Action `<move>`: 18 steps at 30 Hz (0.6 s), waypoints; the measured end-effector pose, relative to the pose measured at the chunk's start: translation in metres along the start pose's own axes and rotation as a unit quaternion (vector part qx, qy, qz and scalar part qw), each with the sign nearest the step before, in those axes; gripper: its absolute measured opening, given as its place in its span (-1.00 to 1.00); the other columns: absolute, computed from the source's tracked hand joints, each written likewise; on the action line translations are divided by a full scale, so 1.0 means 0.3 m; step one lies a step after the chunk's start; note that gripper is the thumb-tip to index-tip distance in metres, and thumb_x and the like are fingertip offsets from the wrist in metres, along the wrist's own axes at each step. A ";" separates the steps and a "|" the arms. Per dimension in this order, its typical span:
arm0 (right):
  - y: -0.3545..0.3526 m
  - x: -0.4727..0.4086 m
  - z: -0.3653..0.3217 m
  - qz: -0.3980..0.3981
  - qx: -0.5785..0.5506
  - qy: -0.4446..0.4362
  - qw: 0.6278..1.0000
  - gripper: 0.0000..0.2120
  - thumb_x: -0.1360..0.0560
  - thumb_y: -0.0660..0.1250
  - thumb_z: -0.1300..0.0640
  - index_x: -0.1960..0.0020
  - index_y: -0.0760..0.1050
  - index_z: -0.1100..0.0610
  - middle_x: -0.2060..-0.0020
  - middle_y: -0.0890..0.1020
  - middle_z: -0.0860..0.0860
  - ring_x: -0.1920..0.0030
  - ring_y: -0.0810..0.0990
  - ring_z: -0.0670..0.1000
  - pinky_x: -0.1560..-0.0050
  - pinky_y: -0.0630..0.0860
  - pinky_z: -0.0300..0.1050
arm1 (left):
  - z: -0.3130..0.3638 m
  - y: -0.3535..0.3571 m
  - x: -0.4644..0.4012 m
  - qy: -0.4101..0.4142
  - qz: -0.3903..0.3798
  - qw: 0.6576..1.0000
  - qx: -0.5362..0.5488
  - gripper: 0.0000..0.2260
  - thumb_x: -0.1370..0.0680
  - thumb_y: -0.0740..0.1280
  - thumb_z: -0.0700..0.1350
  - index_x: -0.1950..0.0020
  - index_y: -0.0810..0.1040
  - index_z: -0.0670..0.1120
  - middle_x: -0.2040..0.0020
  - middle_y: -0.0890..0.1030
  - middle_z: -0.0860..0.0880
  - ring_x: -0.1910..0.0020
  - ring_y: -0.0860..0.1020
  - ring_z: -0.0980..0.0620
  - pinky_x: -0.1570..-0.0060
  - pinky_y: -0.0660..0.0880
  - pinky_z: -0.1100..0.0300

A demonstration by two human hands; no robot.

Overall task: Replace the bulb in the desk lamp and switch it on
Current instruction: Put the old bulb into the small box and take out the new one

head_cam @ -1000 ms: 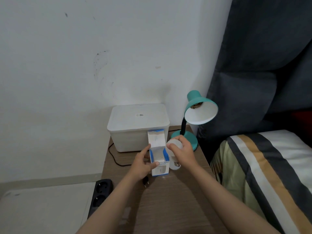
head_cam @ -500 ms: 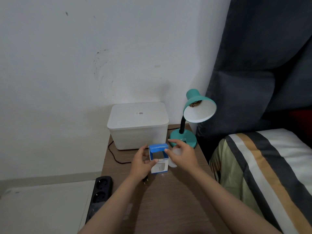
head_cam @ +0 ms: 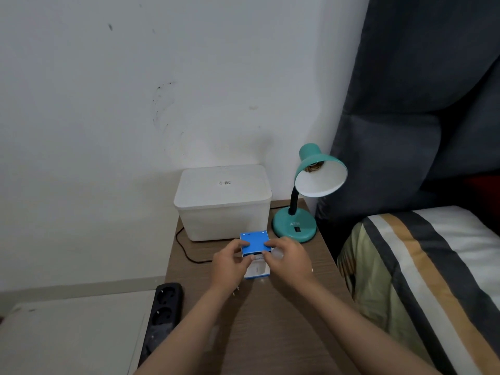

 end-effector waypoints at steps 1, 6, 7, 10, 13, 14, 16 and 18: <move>0.001 0.002 0.002 -0.002 -0.001 0.003 1.000 -0.74 -0.43 0.37 -0.01 -0.10 0.60 0.01 -0.02 0.64 -0.07 -0.03 0.55 -0.07 0.04 0.48 -0.21 | -0.003 0.000 -0.002 0.000 0.000 1.000 -0.004 -0.72 -0.41 0.48 -0.13 -0.09 0.56 0.01 -0.12 0.59 0.02 0.15 0.51 0.36 0.19 0.54 0.35; 0.006 0.008 0.008 -0.009 -0.002 0.016 1.000 -0.72 -0.44 0.37 -0.03 -0.12 0.60 0.03 -0.05 0.63 -0.05 -0.06 0.54 -0.08 -0.01 0.48 -0.21 | -0.001 0.001 -0.002 0.004 0.005 1.000 -0.008 -0.73 -0.41 0.47 -0.15 -0.09 0.59 -0.05 -0.10 0.60 0.00 0.18 0.53 0.32 0.23 0.50 0.47; 0.006 0.009 0.007 -0.011 -0.003 0.018 1.000 -0.72 -0.45 0.37 -0.03 -0.12 0.60 0.02 -0.05 0.63 -0.05 -0.07 0.54 -0.08 -0.02 0.48 -0.21 | 0.001 0.002 0.000 0.006 0.006 1.000 -0.008 -0.73 -0.41 0.47 -0.15 -0.10 0.59 -0.06 -0.10 0.60 0.00 0.18 0.53 0.31 0.23 0.50 0.47; 0.009 0.011 0.006 -0.021 -0.003 0.025 0.999 -0.71 -0.45 0.35 -0.05 -0.14 0.58 0.01 -0.08 0.62 -0.06 -0.09 0.53 -0.09 -0.03 0.49 -0.19 | 0.002 0.002 0.004 0.006 0.007 1.000 -0.011 -0.72 -0.42 0.46 -0.14 -0.12 0.58 -0.07 -0.11 0.59 0.02 0.18 0.53 0.28 0.26 0.54 0.38; 0.010 0.014 0.004 -0.035 0.002 0.033 0.999 -0.66 -0.44 0.35 -0.10 -0.17 0.56 -0.01 -0.07 0.59 -0.07 -0.08 0.51 -0.10 -0.02 0.47 -0.21 | 0.005 0.002 0.002 0.006 0.003 1.000 -0.014 -0.73 -0.42 0.46 -0.12 -0.11 0.57 -0.05 -0.08 0.57 0.04 0.16 0.56 0.22 0.20 0.58 0.26; 0.006 0.014 0.002 -0.042 -0.006 0.032 0.999 -0.64 -0.44 0.35 -0.11 -0.19 0.54 -0.01 -0.06 0.57 -0.07 -0.07 0.50 -0.10 -0.03 0.47 -0.21 | 0.005 0.002 0.002 0.003 0.002 1.000 -0.014 -0.74 -0.42 0.47 -0.11 -0.09 0.57 -0.04 -0.06 0.56 0.06 0.17 0.57 0.19 0.19 0.60 0.22; -0.006 0.016 -0.006 -0.076 -0.048 0.026 0.996 -0.60 -0.41 0.39 -0.07 -0.22 0.51 -0.01 -0.06 0.51 -0.05 -0.07 0.48 -0.09 -0.08 0.45 -0.20 | 0.008 0.000 0.004 0.000 -0.003 1.000 -0.019 -0.77 -0.42 0.47 -0.10 -0.05 0.56 0.02 0.01 0.55 0.10 0.21 0.61 0.12 0.20 0.62 0.11; -0.018 0.023 -0.017 -0.137 -0.083 0.018 0.987 -0.56 -0.40 0.41 0.07 -0.26 0.46 0.00 -0.08 0.44 -0.02 -0.10 0.45 -0.05 -0.16 0.42 -0.17 | 0.014 0.003 0.004 0.005 -0.009 0.999 -0.039 -0.78 -0.44 0.44 -0.09 -0.05 0.53 0.04 0.04 0.56 0.09 0.23 0.62 0.05 0.20 0.61 0.02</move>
Point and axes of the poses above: each hand's wrist, its own x-axis away from the middle knuckle, its own y-axis out of the palm, z = x × y, the point moved 6 cm from there along -x, towards the middle knuckle
